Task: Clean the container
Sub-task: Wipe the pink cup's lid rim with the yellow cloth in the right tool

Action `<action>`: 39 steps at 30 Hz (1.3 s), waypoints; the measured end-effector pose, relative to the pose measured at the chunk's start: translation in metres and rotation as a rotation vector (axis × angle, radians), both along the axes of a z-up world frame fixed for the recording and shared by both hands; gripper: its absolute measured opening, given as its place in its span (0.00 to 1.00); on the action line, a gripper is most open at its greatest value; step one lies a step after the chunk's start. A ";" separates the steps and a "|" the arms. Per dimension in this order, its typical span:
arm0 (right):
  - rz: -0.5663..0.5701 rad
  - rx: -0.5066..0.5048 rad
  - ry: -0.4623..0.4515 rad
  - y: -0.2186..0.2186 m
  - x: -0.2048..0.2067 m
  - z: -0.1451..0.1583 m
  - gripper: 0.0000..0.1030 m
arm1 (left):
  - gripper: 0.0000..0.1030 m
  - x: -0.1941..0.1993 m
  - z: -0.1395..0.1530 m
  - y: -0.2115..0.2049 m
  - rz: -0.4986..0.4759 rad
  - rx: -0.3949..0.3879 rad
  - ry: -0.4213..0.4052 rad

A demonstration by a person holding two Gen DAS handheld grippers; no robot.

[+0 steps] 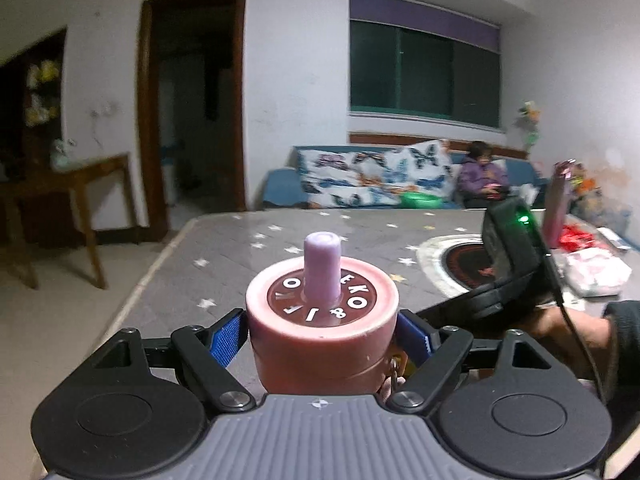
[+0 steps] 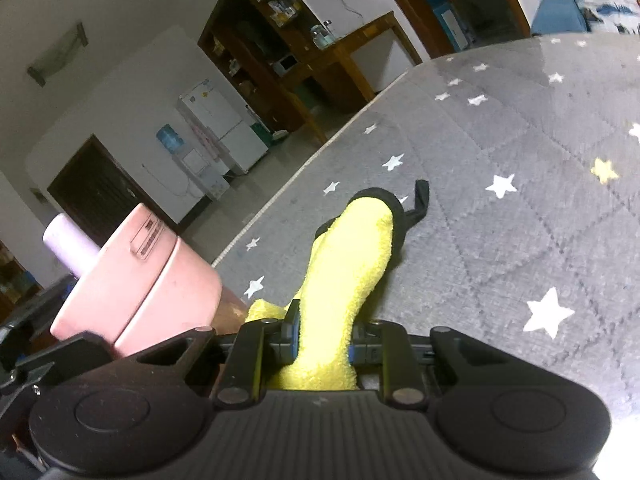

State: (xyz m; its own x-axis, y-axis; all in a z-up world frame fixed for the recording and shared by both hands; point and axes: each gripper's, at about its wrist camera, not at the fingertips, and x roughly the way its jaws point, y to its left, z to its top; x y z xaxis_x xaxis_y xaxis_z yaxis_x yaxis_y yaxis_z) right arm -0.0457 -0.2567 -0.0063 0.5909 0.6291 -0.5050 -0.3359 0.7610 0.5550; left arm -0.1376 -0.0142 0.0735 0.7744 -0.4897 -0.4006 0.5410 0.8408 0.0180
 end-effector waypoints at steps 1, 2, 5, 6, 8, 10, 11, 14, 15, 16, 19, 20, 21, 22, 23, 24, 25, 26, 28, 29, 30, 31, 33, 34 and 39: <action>0.003 -0.011 -0.007 0.002 -0.001 0.001 0.19 | 0.81 -0.003 0.001 -0.002 0.016 0.010 -0.010; 0.008 -0.022 -0.014 0.003 -0.003 0.002 0.19 | 0.81 -0.005 0.002 -0.003 0.024 0.014 -0.015; 0.026 -0.044 -0.027 0.005 -0.008 0.004 0.19 | 0.81 -0.006 0.003 -0.003 0.041 0.008 0.002; 0.031 -0.049 -0.030 0.004 -0.009 0.004 0.19 | 0.81 -0.007 0.004 -0.003 0.044 0.002 0.011; 0.038 -0.054 -0.034 0.003 -0.016 0.005 0.19 | 0.81 -0.006 0.005 -0.001 0.050 -0.005 0.017; 0.048 -0.058 -0.037 0.003 -0.025 0.005 0.19 | 0.80 -0.009 0.007 0.000 0.046 -0.010 0.011; 0.053 -0.060 -0.038 0.004 -0.028 0.006 0.19 | 0.80 -0.010 0.007 0.000 0.043 -0.009 0.009; 0.063 -0.068 -0.044 0.005 -0.035 0.008 0.19 | 0.80 -0.011 0.006 0.002 0.032 -0.002 0.004; 0.061 -0.064 -0.045 0.004 -0.036 0.009 0.19 | 0.80 -0.011 0.005 0.003 0.027 -0.004 0.003; 0.058 -0.054 -0.047 0.003 -0.036 0.010 0.19 | 0.80 -0.010 0.005 0.004 0.023 -0.006 0.002; 0.039 0.024 -0.053 -0.006 -0.036 0.018 0.19 | 0.80 -0.009 0.005 0.009 0.008 -0.019 0.005; 0.029 0.063 -0.057 -0.011 -0.036 0.022 0.19 | 0.80 -0.009 0.005 0.010 0.005 -0.024 0.005; 0.019 0.110 -0.062 -0.016 -0.034 0.028 0.19 | 0.80 -0.009 0.005 0.012 0.001 -0.030 0.006; 0.012 0.167 -0.066 -0.021 -0.033 0.033 0.19 | 0.80 -0.009 0.004 0.013 -0.001 -0.037 0.005; 0.010 0.230 -0.068 -0.026 -0.030 0.038 0.19 | 0.80 -0.009 0.004 0.015 -0.005 -0.043 0.004; 0.015 0.288 -0.069 -0.029 -0.026 0.042 0.19 | 0.80 -0.009 0.003 0.017 -0.009 -0.050 0.002; 0.024 0.340 -0.068 -0.030 -0.024 0.045 0.19 | 0.80 -0.009 0.003 0.018 -0.013 -0.056 0.001; 0.035 0.381 -0.066 -0.029 -0.022 0.047 0.19 | 0.80 -0.009 0.002 0.019 -0.016 -0.060 0.000; 0.044 0.393 -0.053 -0.024 -0.017 0.045 0.19 | 0.80 -0.008 0.002 0.023 -0.016 -0.075 0.004; 0.045 0.392 -0.045 -0.020 -0.015 0.043 0.19 | 0.80 -0.007 0.002 0.025 -0.016 -0.083 0.007; 0.041 0.386 -0.033 -0.017 -0.011 0.039 0.19 | 0.80 -0.007 0.002 0.027 -0.018 -0.091 0.008; 0.033 0.377 -0.014 -0.014 -0.006 0.033 0.19 | 0.80 -0.006 0.002 0.029 -0.020 -0.098 0.009; 0.024 0.355 0.021 -0.010 0.001 0.021 0.19 | 0.80 -0.007 0.001 0.032 -0.026 -0.109 0.010; 0.021 0.336 0.034 -0.008 0.002 0.016 0.19 | 0.80 -0.006 0.001 0.033 -0.033 -0.112 0.009; 0.031 0.201 0.074 0.000 0.001 -0.008 0.19 | 0.80 -0.006 0.000 0.037 -0.062 -0.116 0.006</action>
